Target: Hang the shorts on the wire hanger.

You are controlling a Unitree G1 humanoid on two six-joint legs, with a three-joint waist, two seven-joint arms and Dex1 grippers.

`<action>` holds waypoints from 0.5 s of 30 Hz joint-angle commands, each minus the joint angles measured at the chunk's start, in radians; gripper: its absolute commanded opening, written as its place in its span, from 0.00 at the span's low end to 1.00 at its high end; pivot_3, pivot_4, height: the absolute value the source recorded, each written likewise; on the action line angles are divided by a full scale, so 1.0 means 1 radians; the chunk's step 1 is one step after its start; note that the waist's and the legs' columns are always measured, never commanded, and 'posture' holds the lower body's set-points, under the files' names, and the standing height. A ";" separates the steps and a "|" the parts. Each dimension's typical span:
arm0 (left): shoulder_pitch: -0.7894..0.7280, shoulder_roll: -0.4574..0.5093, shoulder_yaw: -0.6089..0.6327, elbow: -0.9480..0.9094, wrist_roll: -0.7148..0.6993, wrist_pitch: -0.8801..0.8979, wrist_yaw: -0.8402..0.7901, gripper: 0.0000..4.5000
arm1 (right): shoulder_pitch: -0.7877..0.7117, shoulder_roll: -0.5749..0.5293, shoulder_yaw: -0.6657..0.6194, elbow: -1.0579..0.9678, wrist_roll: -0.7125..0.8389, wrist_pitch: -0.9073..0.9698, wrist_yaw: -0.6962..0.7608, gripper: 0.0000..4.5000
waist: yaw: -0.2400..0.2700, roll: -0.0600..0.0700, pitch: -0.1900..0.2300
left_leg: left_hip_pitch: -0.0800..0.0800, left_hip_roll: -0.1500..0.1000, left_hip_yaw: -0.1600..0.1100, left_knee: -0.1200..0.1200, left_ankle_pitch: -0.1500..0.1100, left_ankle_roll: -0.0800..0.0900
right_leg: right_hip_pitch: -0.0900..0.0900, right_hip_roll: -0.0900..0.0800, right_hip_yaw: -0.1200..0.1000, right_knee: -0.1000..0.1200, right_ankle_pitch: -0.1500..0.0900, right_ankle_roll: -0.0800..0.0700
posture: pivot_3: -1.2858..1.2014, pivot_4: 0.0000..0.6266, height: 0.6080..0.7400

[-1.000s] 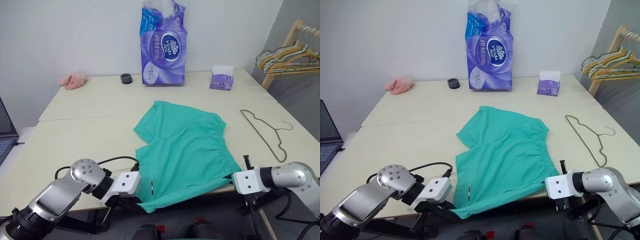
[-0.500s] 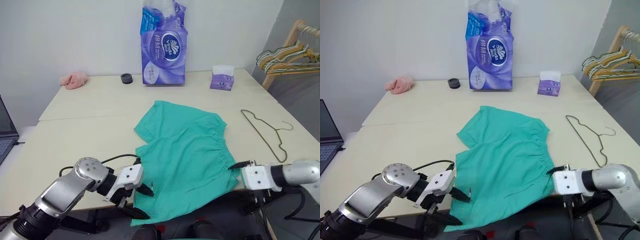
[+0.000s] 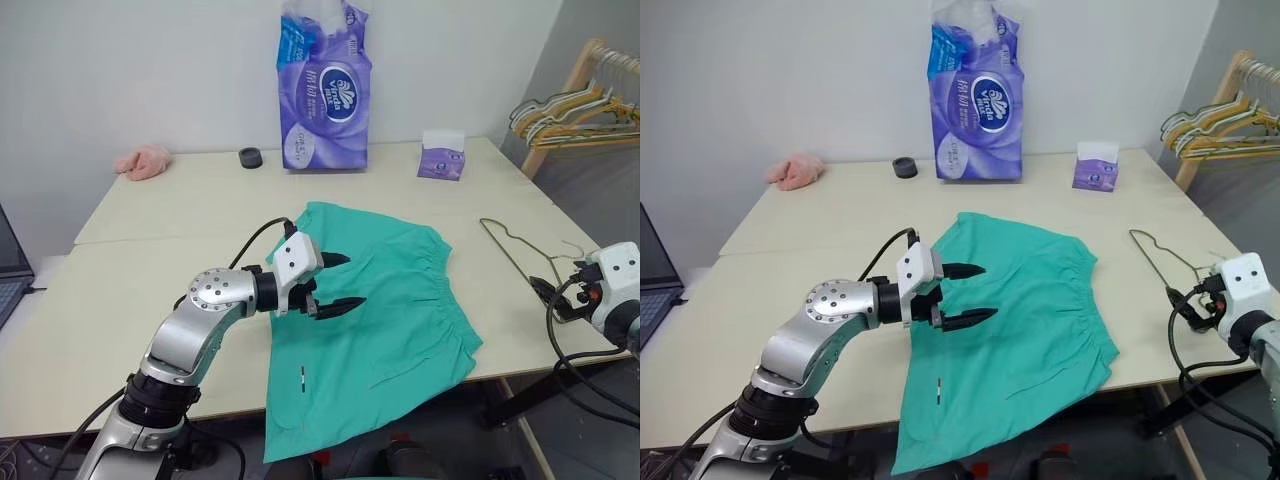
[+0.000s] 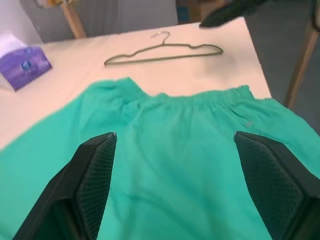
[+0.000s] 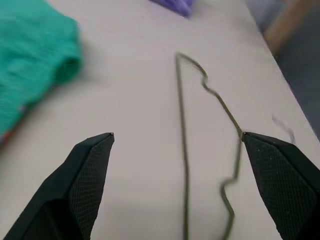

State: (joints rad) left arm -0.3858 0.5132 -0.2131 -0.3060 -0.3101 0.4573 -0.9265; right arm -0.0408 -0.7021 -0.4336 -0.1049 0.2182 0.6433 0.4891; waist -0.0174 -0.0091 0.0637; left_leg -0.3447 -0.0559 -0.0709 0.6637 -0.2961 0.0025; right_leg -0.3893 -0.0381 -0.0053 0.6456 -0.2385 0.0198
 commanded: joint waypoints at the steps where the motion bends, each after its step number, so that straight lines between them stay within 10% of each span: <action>1: -0.019 -0.008 -0.023 -0.043 -0.006 -0.023 -0.016 0.88 | -0.106 0.010 -0.049 0.141 -0.006 0.047 -0.105 0.97 | -0.010 0.000 0.000 | 0.000 0.000 0.000 0.000 0.000 0.000 | 0.000 0.000 0.000 0.000 0.000 0.000 | 0.47 0.04 1.00; 15: -0.027 0.004 -0.034 -0.061 -0.006 -0.015 -0.026 0.88 | -0.328 -0.036 0.141 0.628 -0.064 -0.037 -0.020 0.97 | -0.018 0.002 0.001 | 0.001 0.000 0.001 0.000 0.000 0.001 | 0.001 0.001 0.000 0.000 0.000 0.001 | 0.48 0.05 1.00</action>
State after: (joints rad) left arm -0.3988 0.5129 -0.2522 -0.3262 -0.3111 0.4507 -0.9521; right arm -0.3390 -0.7147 -0.2933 0.4835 0.1670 0.6059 0.4648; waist -0.0350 -0.0068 0.0642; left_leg -0.3440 -0.0560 -0.0699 0.6642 -0.2965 0.0040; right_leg -0.3884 -0.0366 -0.0049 0.6457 -0.2381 0.0209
